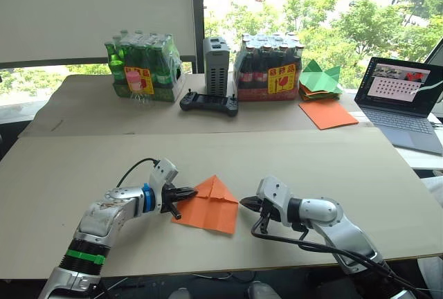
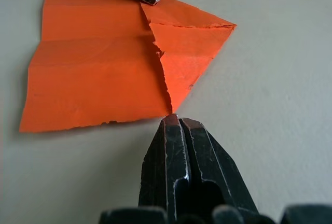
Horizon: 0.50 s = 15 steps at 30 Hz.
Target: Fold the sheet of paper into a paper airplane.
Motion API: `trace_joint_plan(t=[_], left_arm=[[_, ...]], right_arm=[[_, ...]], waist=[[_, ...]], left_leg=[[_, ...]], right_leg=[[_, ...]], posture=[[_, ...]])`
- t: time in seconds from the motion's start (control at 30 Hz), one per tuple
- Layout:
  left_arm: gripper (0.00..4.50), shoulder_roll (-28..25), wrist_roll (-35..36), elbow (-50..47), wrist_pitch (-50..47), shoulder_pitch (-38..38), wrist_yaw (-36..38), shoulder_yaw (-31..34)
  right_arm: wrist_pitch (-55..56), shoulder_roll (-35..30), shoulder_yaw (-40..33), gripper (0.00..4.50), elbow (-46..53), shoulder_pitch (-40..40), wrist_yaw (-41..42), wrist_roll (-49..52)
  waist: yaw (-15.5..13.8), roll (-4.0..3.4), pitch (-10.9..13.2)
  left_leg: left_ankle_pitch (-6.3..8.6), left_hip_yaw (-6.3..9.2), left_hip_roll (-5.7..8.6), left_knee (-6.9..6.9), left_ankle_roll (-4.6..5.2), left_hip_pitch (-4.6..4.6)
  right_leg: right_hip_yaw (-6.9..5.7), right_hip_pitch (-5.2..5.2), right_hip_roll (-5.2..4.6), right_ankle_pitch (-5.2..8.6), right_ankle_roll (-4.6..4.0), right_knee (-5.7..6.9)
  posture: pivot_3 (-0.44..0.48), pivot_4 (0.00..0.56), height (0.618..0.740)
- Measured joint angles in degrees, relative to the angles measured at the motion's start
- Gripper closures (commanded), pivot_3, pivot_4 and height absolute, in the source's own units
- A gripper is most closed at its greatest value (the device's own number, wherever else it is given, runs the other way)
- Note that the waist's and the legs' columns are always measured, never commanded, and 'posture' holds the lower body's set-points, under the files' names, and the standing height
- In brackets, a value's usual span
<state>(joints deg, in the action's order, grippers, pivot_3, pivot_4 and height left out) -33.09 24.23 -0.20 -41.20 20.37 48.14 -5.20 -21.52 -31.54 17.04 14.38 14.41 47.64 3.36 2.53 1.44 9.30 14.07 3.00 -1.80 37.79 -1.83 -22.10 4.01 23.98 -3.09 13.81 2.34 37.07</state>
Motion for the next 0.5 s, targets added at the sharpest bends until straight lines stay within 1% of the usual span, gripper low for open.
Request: trace_joint_plan(t=[0.3,0.5], left_arm=[[4.46,0.0,-0.1,0.0,0.0,0.0,0.0,0.0],[4.46,0.0,-0.1,-0.1,-0.1,0.0,0.0,0.0]], right_arm=[[0.5,1.7,2.7,4.5,-0.1,-0.3,-0.3,-0.7],[0.8,1.8,2.7,4.5,-0.2,-0.2,-0.3,-1.0]], waist=[[0.0,0.0,0.0],[0.0,0.0,0.0]], left_leg=[[0.0,0.01,0.0,0.0,0.0,0.0],[0.0,0.01,0.0,0.0,0.0,0.02]], right_leg=[[0.0,0.0,0.0,0.0,0.0,0.01],[0.0,-0.01,0.0,0.0,0.0,0.01]], posture=[[0.0,0.15,0.74],[0.0,0.15,0.74]])
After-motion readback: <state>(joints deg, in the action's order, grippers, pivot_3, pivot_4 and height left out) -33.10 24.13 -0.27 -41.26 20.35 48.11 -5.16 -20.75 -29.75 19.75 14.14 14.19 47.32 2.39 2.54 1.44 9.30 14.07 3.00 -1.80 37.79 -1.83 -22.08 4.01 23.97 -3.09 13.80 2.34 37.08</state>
